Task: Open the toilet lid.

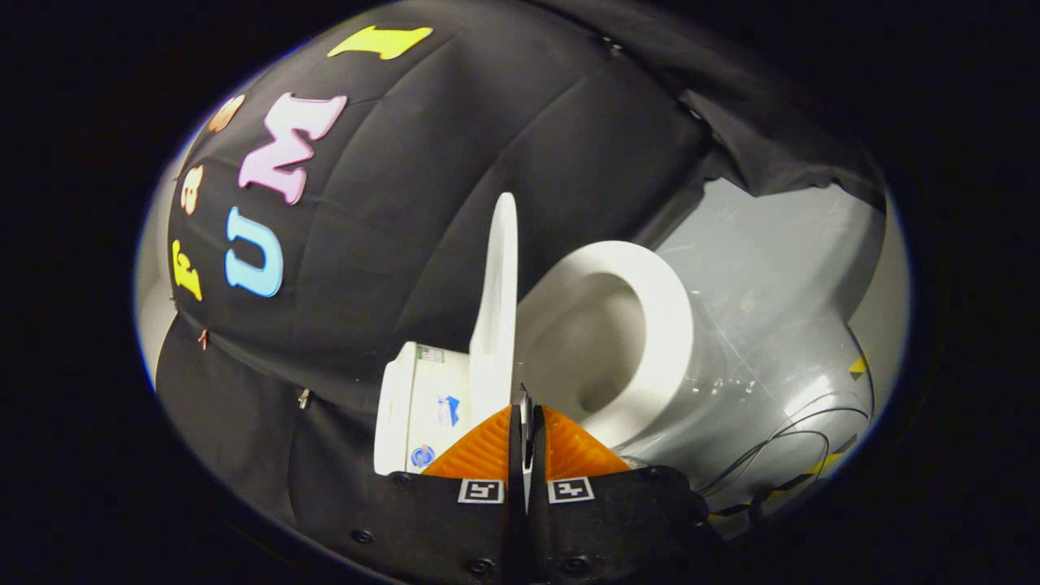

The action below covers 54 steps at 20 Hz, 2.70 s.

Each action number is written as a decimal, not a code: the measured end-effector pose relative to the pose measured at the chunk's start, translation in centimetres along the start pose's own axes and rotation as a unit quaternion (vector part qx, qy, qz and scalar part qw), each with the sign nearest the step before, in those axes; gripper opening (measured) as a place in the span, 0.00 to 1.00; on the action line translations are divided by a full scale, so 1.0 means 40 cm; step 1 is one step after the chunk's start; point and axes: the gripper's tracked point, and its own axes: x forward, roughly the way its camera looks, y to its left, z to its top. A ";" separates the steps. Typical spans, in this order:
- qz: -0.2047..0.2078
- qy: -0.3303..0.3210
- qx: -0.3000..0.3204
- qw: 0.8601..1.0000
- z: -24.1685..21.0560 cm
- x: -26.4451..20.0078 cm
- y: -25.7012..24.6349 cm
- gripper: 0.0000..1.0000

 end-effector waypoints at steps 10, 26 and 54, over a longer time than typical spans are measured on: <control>0.005 -0.018 -0.151 0.988 -0.038 -0.019 0.243 0.05; -0.020 -0.044 -0.332 0.942 -0.119 -0.008 0.423 0.06; 0.105 -0.037 -0.432 0.895 -0.321 0.086 0.712 0.97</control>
